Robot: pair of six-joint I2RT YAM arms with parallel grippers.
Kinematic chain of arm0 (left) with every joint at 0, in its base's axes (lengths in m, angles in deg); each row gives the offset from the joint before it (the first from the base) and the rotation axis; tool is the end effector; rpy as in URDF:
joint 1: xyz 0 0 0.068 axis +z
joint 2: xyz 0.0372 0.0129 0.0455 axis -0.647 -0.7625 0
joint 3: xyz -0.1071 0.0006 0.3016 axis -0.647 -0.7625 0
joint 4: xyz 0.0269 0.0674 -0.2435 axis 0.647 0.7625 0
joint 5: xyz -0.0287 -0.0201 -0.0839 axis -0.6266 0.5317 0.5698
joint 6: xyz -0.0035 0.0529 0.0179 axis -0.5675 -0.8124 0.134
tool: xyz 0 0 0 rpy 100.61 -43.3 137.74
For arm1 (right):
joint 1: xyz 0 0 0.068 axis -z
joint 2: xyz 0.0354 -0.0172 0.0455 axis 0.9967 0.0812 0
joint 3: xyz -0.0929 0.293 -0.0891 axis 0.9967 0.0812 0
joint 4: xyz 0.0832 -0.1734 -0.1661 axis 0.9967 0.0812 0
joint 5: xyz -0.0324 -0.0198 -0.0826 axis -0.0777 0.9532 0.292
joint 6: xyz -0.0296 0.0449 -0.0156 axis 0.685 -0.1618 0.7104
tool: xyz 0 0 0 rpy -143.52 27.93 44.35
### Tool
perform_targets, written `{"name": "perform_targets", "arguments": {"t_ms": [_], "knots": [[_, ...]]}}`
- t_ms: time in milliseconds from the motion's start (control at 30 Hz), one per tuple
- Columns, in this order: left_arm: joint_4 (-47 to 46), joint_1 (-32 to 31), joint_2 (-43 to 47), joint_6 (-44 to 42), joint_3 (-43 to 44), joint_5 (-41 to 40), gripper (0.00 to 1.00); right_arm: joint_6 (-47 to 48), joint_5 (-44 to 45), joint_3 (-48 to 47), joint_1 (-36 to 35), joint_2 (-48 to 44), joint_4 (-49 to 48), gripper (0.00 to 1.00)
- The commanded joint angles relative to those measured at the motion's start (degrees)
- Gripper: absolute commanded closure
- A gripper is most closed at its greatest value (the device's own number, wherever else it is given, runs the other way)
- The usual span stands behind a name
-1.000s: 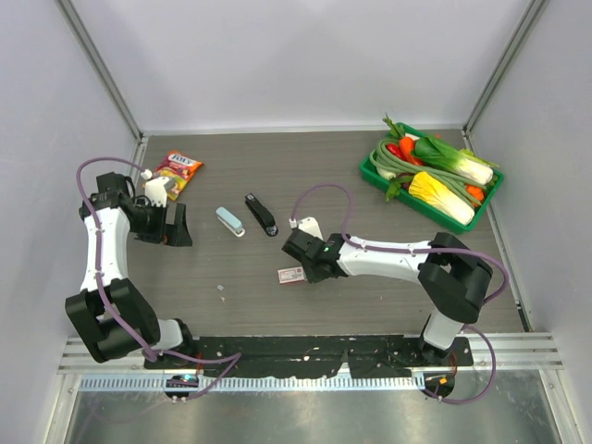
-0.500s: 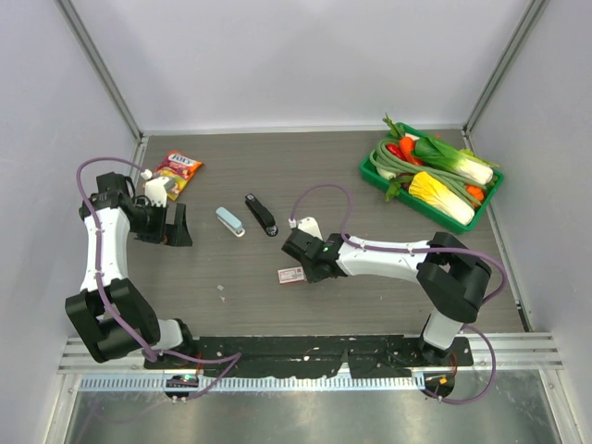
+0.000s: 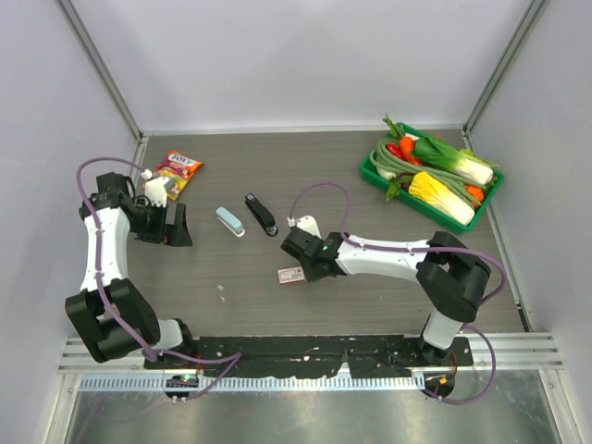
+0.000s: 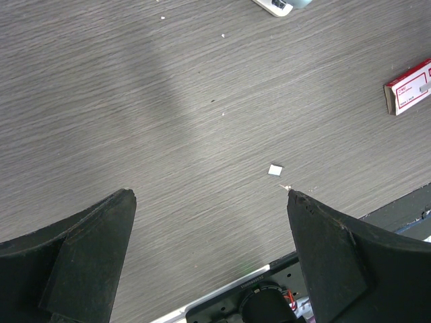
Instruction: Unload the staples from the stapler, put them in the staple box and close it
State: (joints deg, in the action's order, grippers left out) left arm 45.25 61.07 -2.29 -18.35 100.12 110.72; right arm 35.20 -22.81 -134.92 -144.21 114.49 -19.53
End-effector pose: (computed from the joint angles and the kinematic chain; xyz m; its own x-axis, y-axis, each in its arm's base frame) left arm 0.2195 0.0624 0.3262 -0.8668 0.0922 -0.4900 0.2597 0.9224 -0.2859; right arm 0.1827 0.2780 0.2284 -0.7904 -0.3667 -0.4907 -0.3901 0.9189 -0.0584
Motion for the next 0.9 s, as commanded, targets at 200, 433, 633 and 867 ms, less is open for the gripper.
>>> {"name": "perform_targets", "arguments": {"t_ms": [200,433,633,867], "knots": [[0.4,0.3,1.5,-0.1,0.4,1.4,0.01,0.4,0.1,-0.5,0.9,-0.1,-1.0,0.94],[0.4,0.3,1.7,-0.2,0.2,1.4,0.02,0.2,-0.7,-0.3,1.0,-0.3,-1.6,0.94],[0.0,0.3,2.2,-0.4,-0.3,0.9,0.02,-0.2,-1.2,-0.1,1.0,-0.7,-1.7,0.94],[0.0,0.3,1.9,-0.3,-0.2,1.3,0.02,-0.4,-2.2,0.1,1.0,-1.0,-1.8,0.94]]}}
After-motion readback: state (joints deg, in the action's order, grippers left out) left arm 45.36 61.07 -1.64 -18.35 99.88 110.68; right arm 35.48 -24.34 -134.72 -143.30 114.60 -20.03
